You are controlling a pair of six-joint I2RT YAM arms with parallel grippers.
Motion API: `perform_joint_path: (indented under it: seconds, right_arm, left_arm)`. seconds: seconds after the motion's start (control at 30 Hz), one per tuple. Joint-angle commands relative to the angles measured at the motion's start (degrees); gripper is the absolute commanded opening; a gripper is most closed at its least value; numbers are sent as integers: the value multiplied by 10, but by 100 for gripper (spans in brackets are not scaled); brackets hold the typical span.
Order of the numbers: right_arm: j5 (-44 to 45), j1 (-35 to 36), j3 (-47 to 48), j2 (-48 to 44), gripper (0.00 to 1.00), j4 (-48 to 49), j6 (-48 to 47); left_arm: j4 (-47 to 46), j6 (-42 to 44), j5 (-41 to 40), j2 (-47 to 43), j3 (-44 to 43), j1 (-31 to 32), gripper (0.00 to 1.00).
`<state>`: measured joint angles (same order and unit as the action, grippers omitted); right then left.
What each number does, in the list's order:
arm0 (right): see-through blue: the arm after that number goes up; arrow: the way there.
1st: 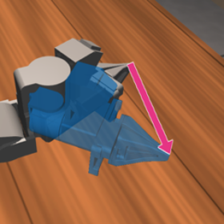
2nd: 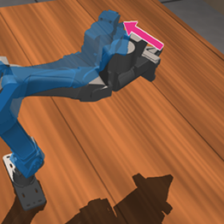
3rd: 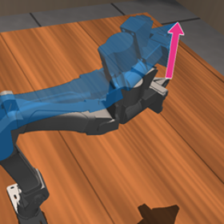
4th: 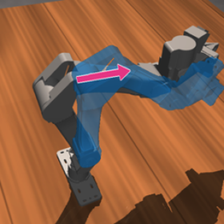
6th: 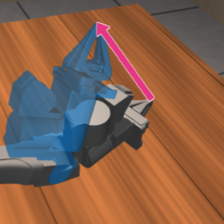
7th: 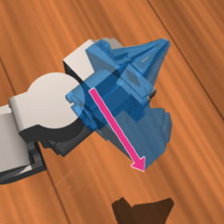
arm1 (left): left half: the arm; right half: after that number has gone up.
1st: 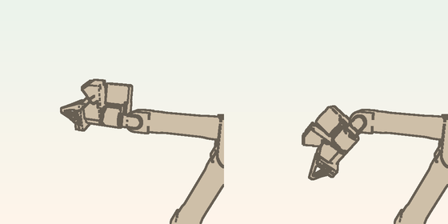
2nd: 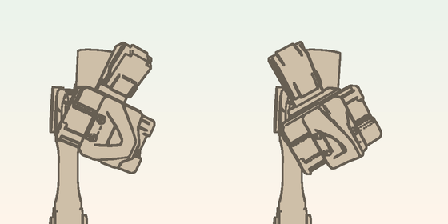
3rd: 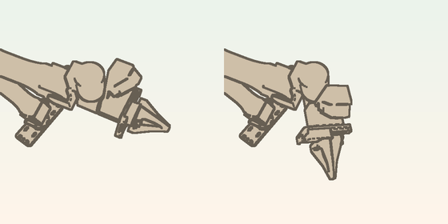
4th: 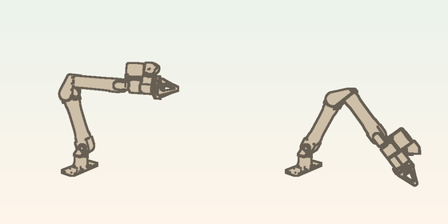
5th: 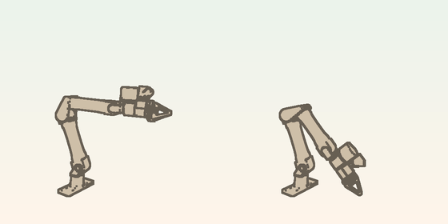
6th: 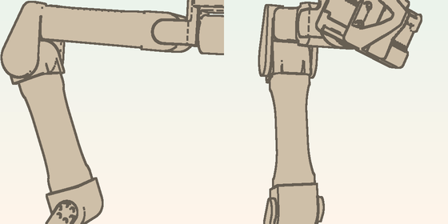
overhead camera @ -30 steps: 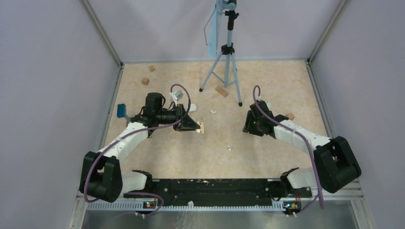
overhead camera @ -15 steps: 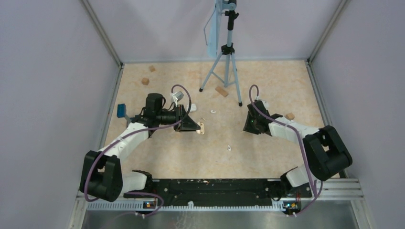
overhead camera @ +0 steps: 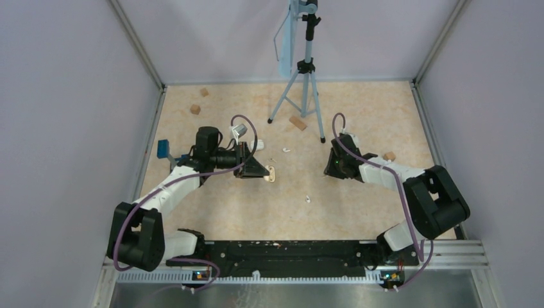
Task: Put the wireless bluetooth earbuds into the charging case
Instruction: Pick up the right earbud from the center of the board.
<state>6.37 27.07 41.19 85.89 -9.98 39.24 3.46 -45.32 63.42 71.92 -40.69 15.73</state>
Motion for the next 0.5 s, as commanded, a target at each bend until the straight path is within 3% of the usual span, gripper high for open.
perform_joint_path:
  seconds: [0.0, 0.27, 0.47]
  right_arm:
    - [3, -6, 0, -8, 28, -3, -20]
    - [1, -5, -6, -2, 31, 0, -45]
    - [-3, -6, -11, -1, 28, 0, -47]
  left_arm:
    - [-27, 0, 14, -4, 4, 0, 0]
    - [-30, 0, 15, 6, 5, 0, 0]
    - [-27, 6, 26, 19, -3, 0, 0]
